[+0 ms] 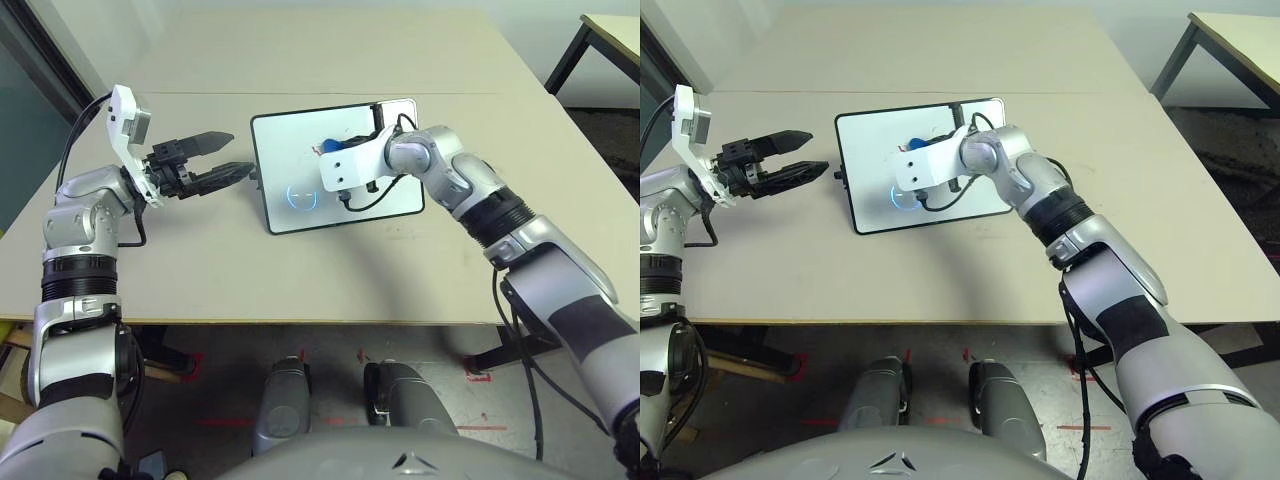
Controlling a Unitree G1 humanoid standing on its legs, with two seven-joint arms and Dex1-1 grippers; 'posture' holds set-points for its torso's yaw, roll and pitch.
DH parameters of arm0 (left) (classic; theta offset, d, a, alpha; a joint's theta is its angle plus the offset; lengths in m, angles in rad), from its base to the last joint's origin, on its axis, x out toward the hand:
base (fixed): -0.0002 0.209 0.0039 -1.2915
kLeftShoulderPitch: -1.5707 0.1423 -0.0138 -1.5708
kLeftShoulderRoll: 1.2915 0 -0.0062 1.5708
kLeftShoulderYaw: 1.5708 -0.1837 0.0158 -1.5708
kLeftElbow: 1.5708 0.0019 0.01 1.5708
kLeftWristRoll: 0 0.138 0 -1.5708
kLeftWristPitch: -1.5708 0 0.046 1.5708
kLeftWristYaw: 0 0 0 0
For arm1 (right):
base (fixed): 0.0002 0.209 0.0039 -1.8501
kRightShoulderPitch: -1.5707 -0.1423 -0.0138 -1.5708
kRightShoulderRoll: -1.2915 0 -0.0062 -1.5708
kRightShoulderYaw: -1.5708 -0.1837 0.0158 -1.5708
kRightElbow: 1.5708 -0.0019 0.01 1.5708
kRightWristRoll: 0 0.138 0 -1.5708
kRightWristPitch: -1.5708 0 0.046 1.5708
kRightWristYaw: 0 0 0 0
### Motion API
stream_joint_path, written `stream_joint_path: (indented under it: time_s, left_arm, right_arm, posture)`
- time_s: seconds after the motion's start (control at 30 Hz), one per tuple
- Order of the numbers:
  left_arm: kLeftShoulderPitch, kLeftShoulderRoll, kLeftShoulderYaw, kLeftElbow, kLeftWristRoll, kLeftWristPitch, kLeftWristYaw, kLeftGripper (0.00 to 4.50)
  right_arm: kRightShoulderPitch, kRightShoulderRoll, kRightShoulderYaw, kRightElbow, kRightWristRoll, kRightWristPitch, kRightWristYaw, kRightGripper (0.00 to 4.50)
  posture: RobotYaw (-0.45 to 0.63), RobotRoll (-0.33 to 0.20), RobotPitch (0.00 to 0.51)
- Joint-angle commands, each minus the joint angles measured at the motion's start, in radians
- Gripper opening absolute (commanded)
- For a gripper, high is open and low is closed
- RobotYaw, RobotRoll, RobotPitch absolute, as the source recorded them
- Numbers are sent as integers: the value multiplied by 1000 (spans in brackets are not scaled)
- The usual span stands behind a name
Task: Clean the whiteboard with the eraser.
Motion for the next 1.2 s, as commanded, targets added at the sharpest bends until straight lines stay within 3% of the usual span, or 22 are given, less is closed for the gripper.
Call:
stream_joint_path:
  time_s: [0.03, 0.53, 1.2]
  left_arm:
    - [17, 16, 12, -28, -17, 14, -2, 4500]
    - [44, 30, 24, -53, -19, 27, 7, 4500]
    - [16, 27, 10, -10, -6, 12, -7, 4500]
  right_arm:
    - [-25, 18, 10, 36, -8, -13, -14, 0]
    - [-58, 47, 7, 97, -9, -22, -38, 0]
    - [58, -167, -42, -36, 15, 7, 45, 0]
  posture:
    - [313, 0, 59]
    - [324, 0, 61]
    - [282, 0, 63]
